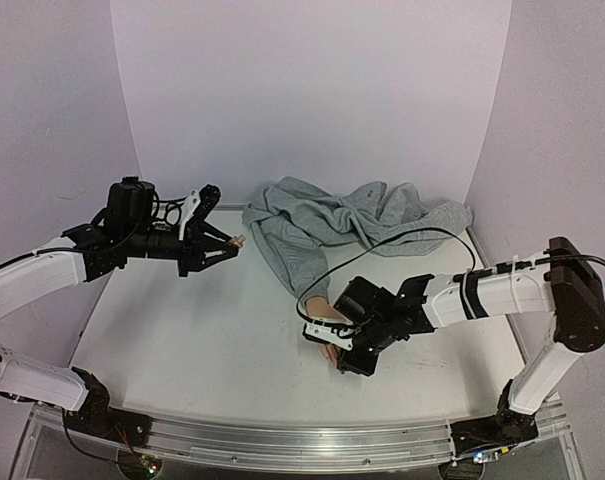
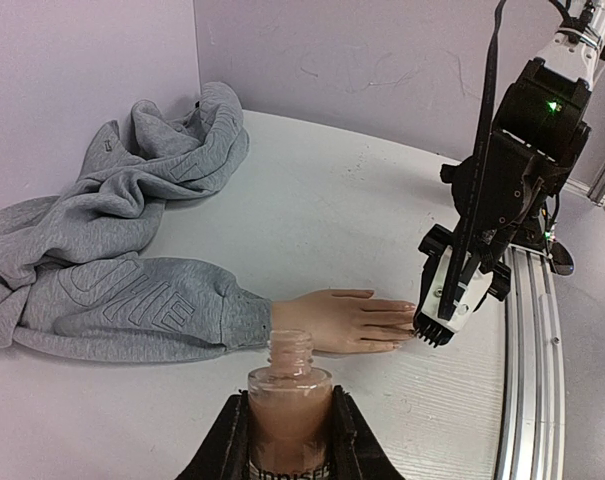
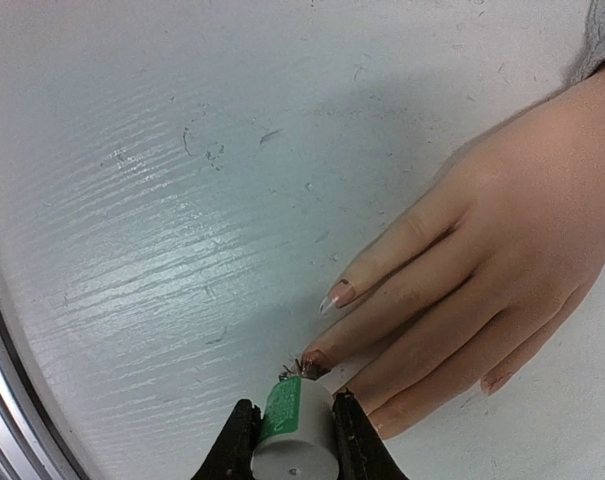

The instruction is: Paint the nails

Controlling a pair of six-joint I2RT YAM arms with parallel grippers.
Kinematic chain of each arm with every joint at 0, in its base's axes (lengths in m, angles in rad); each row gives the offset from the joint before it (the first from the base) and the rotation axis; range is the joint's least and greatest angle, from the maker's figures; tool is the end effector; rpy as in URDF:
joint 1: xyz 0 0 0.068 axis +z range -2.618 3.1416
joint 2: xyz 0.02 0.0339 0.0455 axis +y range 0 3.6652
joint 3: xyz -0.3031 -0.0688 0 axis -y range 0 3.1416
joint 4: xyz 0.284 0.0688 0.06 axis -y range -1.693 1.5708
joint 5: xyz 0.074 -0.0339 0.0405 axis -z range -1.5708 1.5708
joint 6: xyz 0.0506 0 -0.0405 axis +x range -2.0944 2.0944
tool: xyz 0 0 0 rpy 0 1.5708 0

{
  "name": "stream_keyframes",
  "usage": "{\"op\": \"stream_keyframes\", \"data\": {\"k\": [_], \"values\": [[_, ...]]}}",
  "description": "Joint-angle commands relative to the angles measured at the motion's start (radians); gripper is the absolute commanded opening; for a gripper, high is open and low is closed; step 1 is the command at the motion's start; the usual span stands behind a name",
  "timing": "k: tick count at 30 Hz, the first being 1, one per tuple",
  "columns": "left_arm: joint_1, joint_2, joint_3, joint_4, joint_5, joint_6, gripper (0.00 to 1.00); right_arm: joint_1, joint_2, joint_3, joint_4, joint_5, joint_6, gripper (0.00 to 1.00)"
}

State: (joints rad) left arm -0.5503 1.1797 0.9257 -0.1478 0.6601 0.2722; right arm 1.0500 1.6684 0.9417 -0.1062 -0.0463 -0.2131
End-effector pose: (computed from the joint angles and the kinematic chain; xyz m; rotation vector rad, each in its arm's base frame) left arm 0.2389 -0.1830 0.3359 1.1696 1.5903 -0.8298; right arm 0.1898 0.3355 0.1792 -1.4642 1.9645 0.4368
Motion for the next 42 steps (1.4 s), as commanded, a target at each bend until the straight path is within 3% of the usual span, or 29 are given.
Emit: {"op": "stream_keyframes", "data": {"k": [1,14,22,42], "values": [[0.006,-0.013,0.018,0.044,0.015,0.0,0.0,0.004,-0.026,0.019,-0.049,-0.022,0.006,0.0],[0.005,-0.016,0.016,0.044,0.014,0.0,0.0,0.005,-0.07,0.014,-0.049,-0.034,0.015,0.0],[0.006,-0.013,0.018,0.044,0.019,0.0,0.0,0.005,-0.117,-0.004,-0.022,0.044,0.04,0.0],[0.006,-0.01,0.018,0.044,0.015,0.001,0.0,0.005,-0.054,0.005,-0.005,0.033,0.014,0.0]]}}
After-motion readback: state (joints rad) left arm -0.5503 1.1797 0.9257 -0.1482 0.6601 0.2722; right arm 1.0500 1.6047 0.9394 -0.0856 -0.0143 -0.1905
